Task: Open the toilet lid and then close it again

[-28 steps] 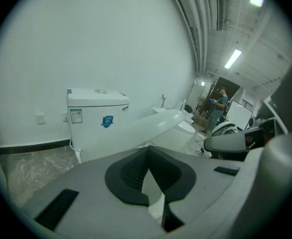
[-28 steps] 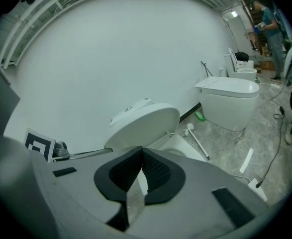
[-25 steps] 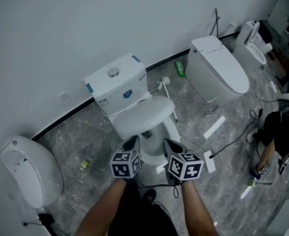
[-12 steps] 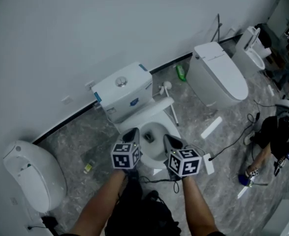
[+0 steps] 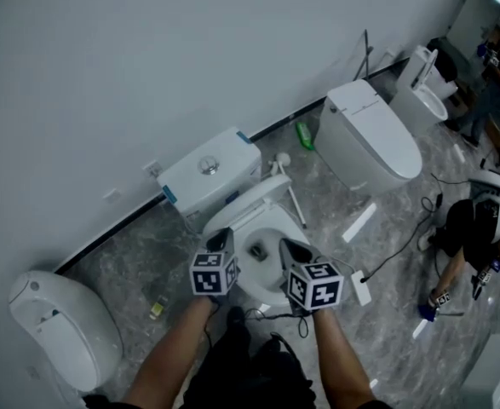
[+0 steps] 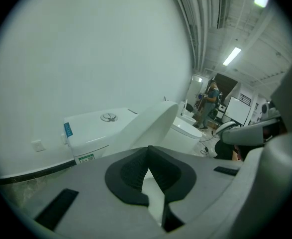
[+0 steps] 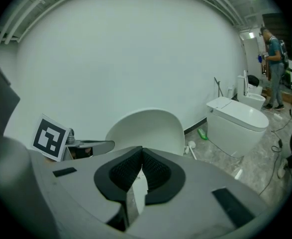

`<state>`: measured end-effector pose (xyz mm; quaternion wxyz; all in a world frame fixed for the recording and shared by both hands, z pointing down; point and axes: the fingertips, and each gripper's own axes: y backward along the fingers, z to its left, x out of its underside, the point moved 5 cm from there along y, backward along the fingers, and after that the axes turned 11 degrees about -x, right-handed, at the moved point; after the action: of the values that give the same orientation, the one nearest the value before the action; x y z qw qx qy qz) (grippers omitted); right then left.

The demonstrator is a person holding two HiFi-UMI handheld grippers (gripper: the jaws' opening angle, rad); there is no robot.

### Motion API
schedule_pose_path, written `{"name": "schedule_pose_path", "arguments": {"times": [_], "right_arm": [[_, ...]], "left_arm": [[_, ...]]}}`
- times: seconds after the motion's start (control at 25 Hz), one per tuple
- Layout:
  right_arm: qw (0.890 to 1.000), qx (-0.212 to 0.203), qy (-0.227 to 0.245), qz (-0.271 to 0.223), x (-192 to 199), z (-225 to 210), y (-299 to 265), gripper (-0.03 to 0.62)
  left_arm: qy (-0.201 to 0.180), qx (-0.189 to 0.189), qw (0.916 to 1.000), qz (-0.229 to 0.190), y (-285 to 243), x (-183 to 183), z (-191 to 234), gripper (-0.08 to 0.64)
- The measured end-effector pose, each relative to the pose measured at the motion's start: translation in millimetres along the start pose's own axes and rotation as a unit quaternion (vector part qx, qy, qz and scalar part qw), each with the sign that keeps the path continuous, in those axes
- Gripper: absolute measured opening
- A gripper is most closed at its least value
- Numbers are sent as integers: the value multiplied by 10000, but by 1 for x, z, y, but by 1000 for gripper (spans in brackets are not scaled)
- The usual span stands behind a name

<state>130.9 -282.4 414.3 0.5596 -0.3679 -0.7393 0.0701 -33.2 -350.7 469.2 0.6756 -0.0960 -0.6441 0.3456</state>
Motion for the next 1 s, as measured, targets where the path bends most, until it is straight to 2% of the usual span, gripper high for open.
{"name": "schedule_pose_path", "arguments": {"times": [0.48,0.76,1.0], "right_arm": [[9997,242,-14,-23,-19,-1,-8,11],[9994,346,7,-55,-22,2,4,11],[9997,236,68,-51,-20,4,11,11]], "left_arm": [[-80,123,9999,72,-15,-16,21,6],[-188,194,9995,184,-11,-13,16,8],[-255,114,9995,173,-6,-9,5,8]]}}
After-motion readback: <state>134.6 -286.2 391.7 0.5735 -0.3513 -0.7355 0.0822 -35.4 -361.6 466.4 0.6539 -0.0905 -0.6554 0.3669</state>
